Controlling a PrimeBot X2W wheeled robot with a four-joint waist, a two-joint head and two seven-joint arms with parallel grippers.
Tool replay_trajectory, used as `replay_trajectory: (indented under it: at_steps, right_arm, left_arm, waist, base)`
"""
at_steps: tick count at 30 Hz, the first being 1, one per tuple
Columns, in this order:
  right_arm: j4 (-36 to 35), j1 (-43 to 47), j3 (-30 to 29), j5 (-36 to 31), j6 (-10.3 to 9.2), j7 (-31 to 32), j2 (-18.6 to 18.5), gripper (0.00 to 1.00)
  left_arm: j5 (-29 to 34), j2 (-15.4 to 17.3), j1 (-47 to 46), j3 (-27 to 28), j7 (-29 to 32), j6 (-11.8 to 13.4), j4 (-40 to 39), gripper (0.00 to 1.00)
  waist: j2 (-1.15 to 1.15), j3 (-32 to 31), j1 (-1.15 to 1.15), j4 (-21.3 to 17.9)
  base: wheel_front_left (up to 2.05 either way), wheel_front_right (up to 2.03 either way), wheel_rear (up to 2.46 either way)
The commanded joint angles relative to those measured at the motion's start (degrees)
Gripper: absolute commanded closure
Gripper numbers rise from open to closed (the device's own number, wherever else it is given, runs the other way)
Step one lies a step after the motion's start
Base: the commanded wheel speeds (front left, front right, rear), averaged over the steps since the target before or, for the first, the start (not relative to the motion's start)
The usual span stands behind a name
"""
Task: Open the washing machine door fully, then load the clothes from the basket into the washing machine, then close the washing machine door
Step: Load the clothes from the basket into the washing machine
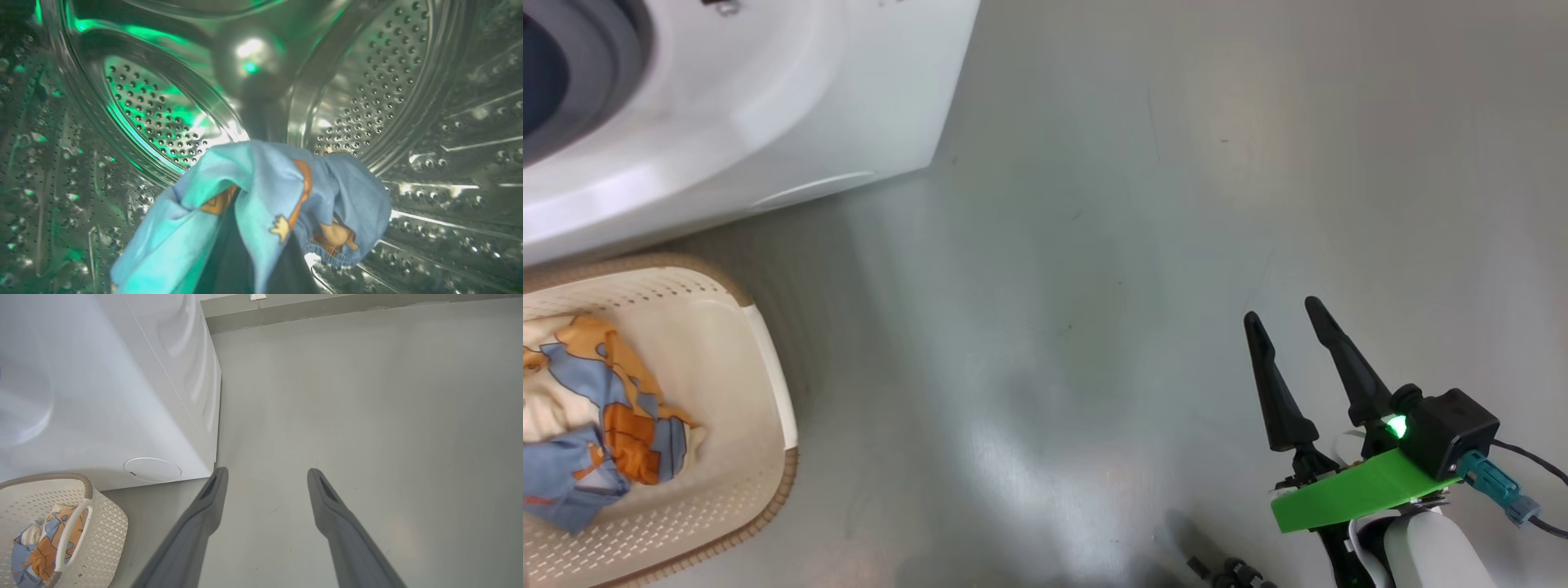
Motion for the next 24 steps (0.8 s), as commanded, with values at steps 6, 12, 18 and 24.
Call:
replay_trajectory:
  at_steps: [6, 12, 18, 24]
  right_arm:
    - [-1.41, 1.87, 1.65, 0.88, 0.09, -0.27, -0.32, 0.0]
    - [-1.04, 2.01, 2.11, 0.99, 0.09, -0.27, -0.2, 0.0]
    - [-0.38, 2.33, 2.0, 1.18, 0.09, -0.27, -0.1, 0.0]
    - [-0.04, 2.2, 1.84, 1.36, 0.09, -0.27, -0.05, 0.0]
  left_arm:
    - [2.18, 3.35, -3.14, 0.58, -0.3, 0.81, -5.04, 1.0]
    - [5.05, 4.98, -4.46, -1.76, -0.3, 1.53, 3.08, 1.0]
    - [5.9, 5.56, -6.62, -3.06, -0.3, 2.45, 11.81, 0.25]
    - [6.29, 4.8, -8.3, -3.95, 0.69, 4.99, 19.54, 0.0]
  waist:
    - [0.0, 1.51, 0.0, -0.66]
    - [0.0, 1.43, 0.0, -0.97]
    - [0.0, 0.24, 0.0, -0.67]
    - [0.0, -1.49, 0.0, 0.54]
  base:
    - [0.0, 0.0, 0.0]
    - [0.0, 0.0, 0.0]
    - [0.0, 0.0, 0.0]
    - [0.0, 0.0, 0.0]
